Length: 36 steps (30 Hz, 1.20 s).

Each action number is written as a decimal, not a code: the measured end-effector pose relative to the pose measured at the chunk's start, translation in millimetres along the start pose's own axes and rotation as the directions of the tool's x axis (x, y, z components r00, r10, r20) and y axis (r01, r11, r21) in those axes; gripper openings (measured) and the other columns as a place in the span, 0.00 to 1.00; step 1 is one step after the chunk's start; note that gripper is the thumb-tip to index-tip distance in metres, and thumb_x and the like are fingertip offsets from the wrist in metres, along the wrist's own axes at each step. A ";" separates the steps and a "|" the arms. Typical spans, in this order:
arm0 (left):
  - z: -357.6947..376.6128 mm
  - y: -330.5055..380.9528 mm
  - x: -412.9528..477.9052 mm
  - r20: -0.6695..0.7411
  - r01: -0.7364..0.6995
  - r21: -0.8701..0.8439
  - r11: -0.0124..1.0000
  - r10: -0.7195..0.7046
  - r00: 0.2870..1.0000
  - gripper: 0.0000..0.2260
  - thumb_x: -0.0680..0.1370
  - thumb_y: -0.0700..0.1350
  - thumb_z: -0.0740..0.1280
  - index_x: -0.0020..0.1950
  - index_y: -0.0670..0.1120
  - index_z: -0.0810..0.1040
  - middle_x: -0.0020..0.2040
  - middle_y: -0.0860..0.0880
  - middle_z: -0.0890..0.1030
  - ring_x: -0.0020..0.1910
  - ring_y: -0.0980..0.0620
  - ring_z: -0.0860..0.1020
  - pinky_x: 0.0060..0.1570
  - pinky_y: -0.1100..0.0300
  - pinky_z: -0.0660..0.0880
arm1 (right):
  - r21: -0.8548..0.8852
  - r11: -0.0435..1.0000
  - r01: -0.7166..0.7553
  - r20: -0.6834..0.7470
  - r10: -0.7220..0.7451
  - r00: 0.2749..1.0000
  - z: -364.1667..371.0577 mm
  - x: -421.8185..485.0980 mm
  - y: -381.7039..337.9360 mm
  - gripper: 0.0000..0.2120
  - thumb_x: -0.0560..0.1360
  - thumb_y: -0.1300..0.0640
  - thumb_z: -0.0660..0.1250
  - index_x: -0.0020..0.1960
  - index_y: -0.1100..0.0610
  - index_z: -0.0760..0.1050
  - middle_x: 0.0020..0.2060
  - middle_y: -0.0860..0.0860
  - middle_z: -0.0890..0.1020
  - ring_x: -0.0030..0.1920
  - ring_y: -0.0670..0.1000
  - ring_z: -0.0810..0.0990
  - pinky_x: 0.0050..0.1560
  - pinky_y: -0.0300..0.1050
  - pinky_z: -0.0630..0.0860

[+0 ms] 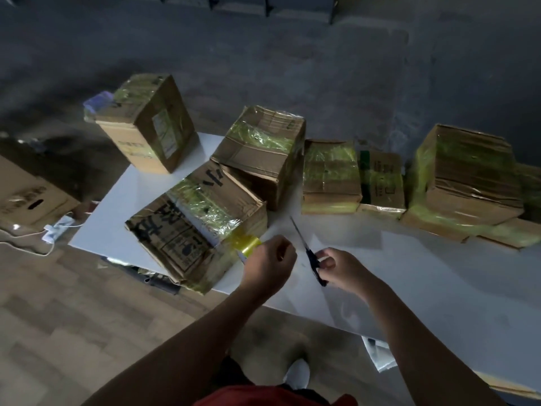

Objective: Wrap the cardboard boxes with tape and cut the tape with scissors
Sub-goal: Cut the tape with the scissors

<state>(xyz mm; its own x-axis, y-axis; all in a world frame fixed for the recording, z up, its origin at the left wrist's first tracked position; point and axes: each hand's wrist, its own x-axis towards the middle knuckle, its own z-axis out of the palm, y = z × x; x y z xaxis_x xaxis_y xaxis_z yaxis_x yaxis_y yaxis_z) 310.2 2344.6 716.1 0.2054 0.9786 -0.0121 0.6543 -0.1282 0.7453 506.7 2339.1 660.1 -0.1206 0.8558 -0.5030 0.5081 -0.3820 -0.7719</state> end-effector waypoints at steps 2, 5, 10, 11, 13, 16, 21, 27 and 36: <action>-17.9 -14.3 -2.0 -0.088 0.040 -0.019 0.999 -0.041 0.995 0.11 0.78 0.45 0.63 0.36 0.44 0.73 0.29 0.49 0.73 0.27 0.54 0.67 0.28 0.57 0.64 | 0.106 0.993 0.042 0.063 -0.049 0.997 2.7 8.8 -17.1 0.13 0.75 0.61 0.68 0.59 0.54 0.74 0.46 0.49 0.84 0.45 0.46 0.84 0.42 0.38 0.79; -35.6 -36.5 -5.1 -0.158 0.189 -0.045 0.981 -0.194 0.968 0.13 0.78 0.44 0.63 0.35 0.40 0.72 0.29 0.42 0.74 0.28 0.48 0.69 0.29 0.51 0.67 | 0.304 0.947 0.098 0.097 -0.134 0.986 6.9 22.0 -41.4 0.16 0.73 0.64 0.71 0.59 0.57 0.74 0.46 0.52 0.86 0.48 0.50 0.84 0.46 0.45 0.81; -48.5 -65.2 -11.3 -0.092 0.411 -0.141 0.900 -0.426 0.900 0.13 0.79 0.46 0.61 0.38 0.40 0.76 0.35 0.43 0.80 0.37 0.42 0.79 0.40 0.49 0.76 | 0.226 0.962 0.155 0.213 -0.204 0.955 14.4 40.8 -76.2 0.14 0.75 0.64 0.68 0.57 0.52 0.73 0.49 0.50 0.85 0.50 0.51 0.84 0.41 0.43 0.79; -52.6 -68.8 -11.1 -0.096 0.411 -0.129 0.902 -0.424 0.901 0.14 0.79 0.47 0.61 0.38 0.41 0.76 0.35 0.44 0.81 0.37 0.43 0.79 0.40 0.49 0.76 | 0.173 0.970 0.168 0.237 -0.207 0.949 15.2 44.5 -81.1 0.14 0.75 0.63 0.69 0.57 0.51 0.73 0.50 0.49 0.85 0.50 0.51 0.84 0.42 0.43 0.80; -63.0 -75.7 -8.7 -0.107 0.415 -0.097 0.905 -0.424 0.899 0.15 0.79 0.48 0.61 0.37 0.42 0.77 0.34 0.46 0.81 0.36 0.45 0.79 0.40 0.50 0.76 | 0.083 0.977 0.197 0.266 -0.212 0.940 15.8 49.8 -89.3 0.15 0.73 0.61 0.70 0.57 0.48 0.74 0.49 0.48 0.85 0.51 0.49 0.83 0.44 0.43 0.79; -80.9 -88.3 -2.7 -0.149 0.454 -0.075 0.888 -0.460 0.875 0.15 0.79 0.47 0.61 0.37 0.42 0.79 0.35 0.47 0.82 0.36 0.47 0.79 0.37 0.54 0.75 | -0.030 0.969 0.245 0.290 -0.226 0.930 17.0 54.6 -100.2 0.15 0.71 0.58 0.72 0.55 0.44 0.76 0.47 0.45 0.84 0.51 0.44 0.82 0.46 0.36 0.77; -97.7 -102.8 -2.2 -0.166 0.501 -0.014 0.865 -0.496 0.852 0.10 0.78 0.47 0.62 0.43 0.41 0.76 0.36 0.45 0.78 0.36 0.44 0.76 0.31 0.57 0.67 | -0.151 0.958 0.245 0.348 -0.180 0.920 19.1 62.0 -116.0 0.14 0.71 0.55 0.72 0.54 0.42 0.77 0.45 0.45 0.85 0.49 0.44 0.83 0.47 0.38 0.79; -84.3 -100.1 -8.4 -0.053 0.548 -0.507 0.665 -0.659 0.750 0.14 0.76 0.43 0.71 0.57 0.43 0.69 0.51 0.42 0.78 0.47 0.44 0.79 0.43 0.47 0.80 | -0.339 0.906 0.255 0.395 -0.109 0.912 10.3 66.8 -136.8 0.17 0.62 0.43 0.78 0.47 0.32 0.76 0.41 0.32 0.81 0.43 0.33 0.79 0.36 0.28 0.72; -94.9 -96.1 -0.7 0.068 0.604 -0.552 0.575 -0.691 0.720 0.20 0.77 0.38 0.69 0.66 0.39 0.67 0.56 0.38 0.77 0.52 0.43 0.79 0.39 0.57 0.79 | -0.443 0.862 0.247 0.406 -0.053 0.912 -11.7 72.5 -146.2 0.16 0.64 0.47 0.78 0.49 0.37 0.78 0.44 0.37 0.82 0.46 0.37 0.80 0.42 0.29 0.74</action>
<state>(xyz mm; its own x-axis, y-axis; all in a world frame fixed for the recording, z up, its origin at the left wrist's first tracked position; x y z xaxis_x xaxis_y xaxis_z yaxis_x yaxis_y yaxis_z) 178.1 2371.5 707.7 -0.2548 0.7823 -0.5684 0.0989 0.6059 0.7894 433.6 2461.1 741.1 -0.4835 0.6591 -0.5760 0.7856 0.0365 -0.6177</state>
